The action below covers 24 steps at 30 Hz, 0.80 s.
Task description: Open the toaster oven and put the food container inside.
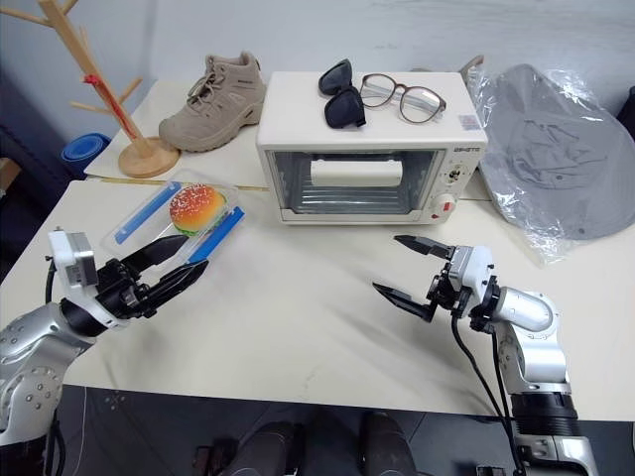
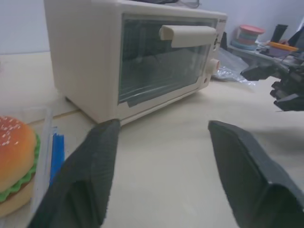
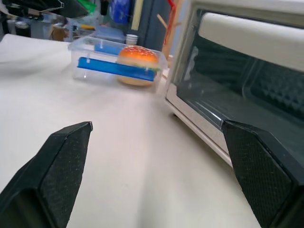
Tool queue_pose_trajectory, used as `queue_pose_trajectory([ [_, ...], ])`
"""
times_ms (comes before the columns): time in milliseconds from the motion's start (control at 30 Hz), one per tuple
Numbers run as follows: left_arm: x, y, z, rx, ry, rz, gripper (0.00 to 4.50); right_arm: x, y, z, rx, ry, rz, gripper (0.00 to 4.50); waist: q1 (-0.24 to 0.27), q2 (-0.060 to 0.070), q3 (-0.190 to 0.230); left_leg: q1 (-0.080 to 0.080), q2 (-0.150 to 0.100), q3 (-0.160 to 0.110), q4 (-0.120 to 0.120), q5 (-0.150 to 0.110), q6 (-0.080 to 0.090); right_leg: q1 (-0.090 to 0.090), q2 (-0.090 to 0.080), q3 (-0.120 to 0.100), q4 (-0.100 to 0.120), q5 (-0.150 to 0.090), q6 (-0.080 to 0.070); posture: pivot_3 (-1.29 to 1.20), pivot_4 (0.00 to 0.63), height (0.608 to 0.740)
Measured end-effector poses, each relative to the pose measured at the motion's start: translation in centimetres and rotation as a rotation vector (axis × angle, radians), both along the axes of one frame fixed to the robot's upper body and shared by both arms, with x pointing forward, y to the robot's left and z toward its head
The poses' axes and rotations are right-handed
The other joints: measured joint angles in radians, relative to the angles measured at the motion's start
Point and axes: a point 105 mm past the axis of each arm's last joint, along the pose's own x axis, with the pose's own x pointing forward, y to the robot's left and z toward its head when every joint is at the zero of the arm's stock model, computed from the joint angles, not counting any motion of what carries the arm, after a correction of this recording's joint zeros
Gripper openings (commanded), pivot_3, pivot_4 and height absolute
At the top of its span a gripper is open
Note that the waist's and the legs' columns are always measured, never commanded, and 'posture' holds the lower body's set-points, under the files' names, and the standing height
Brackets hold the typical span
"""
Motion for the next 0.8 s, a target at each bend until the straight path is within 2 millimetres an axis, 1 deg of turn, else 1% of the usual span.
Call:
queue_pose_trajectory([
  [67,0.1,-0.3,-0.2,0.012,0.007,-0.032,2.71,1.1,-0.4,0.6,0.065,0.019,-0.076,4.5,-0.008,0.0,0.0,0.0,0.0,0.001,0.0,0.0,0.0,-0.001,0.0,0.002,0.001,0.0,0.0,0.0,0.15,0.74],
  [167,0.5,-0.6,0.0,0.025,-0.004,-0.056,2.71,3.0,-1.1,2.7,0.135,0.001,-0.163,4.5,-0.016,0.0,0.0,0.0,0.0,0.002,0.0,0.001,-0.001,-0.002,0.0,0.002,0.002,0.0,-0.001,0.0,0.15,0.74],
  [267,0.8,-0.7,0.6,0.028,-0.03,-0.059,2.71,4.0,-0.8,4.1,0.159,-0.03,-0.17,4.5,-0.017,0.0,0.0,0.0,0.001,0.002,-0.001,0.001,-0.001,-0.003,0.001,0.002,0.002,0.0,-0.001,0.0,0.15,0.74],
  [333,0.9,-0.7,0.5,0.029,-0.03,-0.057,2.71,4.4,-0.5,4.1,0.168,-0.023,-0.162,4.5,-0.017,0.0,0.0,0.0,0.001,0.002,-0.002,0.001,-0.002,-0.003,0.001,0.002,0.001,0.0,-0.001,0.0,0.15,0.74],
  [433,0.9,-1.0,0.3,0.024,-0.022,-0.06,2.71,4.6,0.0,3.9,0.173,-0.008,-0.144,4.5,-0.017,0.0,0.0,-0.002,0.001,0.003,-0.001,0.0,-0.001,-0.004,0.001,0.002,0.001,0.001,0.0,0.0,0.15,0.74],
  [533,1.0,-1.2,0.1,0.015,-0.015,-0.066,2.71,4.5,1.5,4.1,0.172,-0.013,-0.085,4.5,-0.019,0.0,0.0,-0.002,0.001,0.004,-0.001,0.0,0.0,-0.004,0.001,0.004,0.0,0.001,0.0,0.0,0.15,0.74],
  [700,1.0,-1.3,-0.2,0.002,-0.009,-0.054,2.71,3.7,2.7,4.9,0.179,-0.054,-0.034,4.5,-0.017,0.0,0.0,-0.002,0.001,0.004,-0.001,-0.001,0.0,-0.004,0.001,0.004,-0.001,0.001,0.0,0.0,0.15,0.74],
  [800,1.0,-1.3,-0.3,-0.002,-0.004,-0.048,2.71,2.9,3.1,4.6,0.187,-0.058,-0.008,4.5,-0.015,0.0,0.0,-0.002,0.002,0.004,-0.001,-0.001,0.0,-0.004,0.001,0.004,-0.001,0.001,0.0,0.0,0.15,0.74],
])
